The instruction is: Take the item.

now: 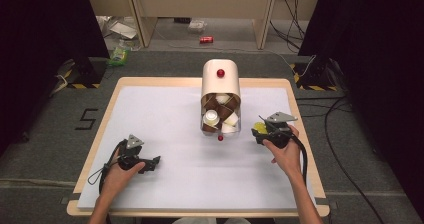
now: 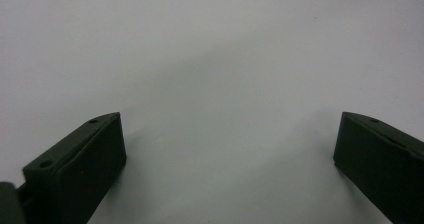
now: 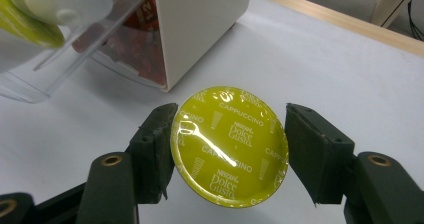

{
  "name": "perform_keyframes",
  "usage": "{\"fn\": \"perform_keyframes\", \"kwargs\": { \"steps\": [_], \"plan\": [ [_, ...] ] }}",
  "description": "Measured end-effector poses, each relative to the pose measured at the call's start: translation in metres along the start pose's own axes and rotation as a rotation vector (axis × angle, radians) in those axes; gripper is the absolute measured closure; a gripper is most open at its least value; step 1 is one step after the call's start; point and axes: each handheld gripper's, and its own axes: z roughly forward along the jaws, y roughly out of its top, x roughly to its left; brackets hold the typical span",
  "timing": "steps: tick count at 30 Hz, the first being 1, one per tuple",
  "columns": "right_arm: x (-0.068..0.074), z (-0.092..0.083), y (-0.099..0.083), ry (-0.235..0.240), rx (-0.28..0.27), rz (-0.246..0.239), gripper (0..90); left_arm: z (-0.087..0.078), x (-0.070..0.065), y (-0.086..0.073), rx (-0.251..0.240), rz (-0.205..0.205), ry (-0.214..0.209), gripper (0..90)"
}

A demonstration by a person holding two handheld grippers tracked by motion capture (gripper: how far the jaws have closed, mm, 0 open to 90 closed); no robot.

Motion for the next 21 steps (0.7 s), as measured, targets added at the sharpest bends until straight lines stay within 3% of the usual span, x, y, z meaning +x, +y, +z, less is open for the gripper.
{"fn": "perform_keyframes", "kwargs": {
  "steps": [21],
  "plan": [
    [0.003, 0.021, -0.014, 0.015, 0.065, 0.006, 40.2, 0.0, 0.0, 0.0, 0.0, 0.0, 0.0, 0.0]
  ]
}}
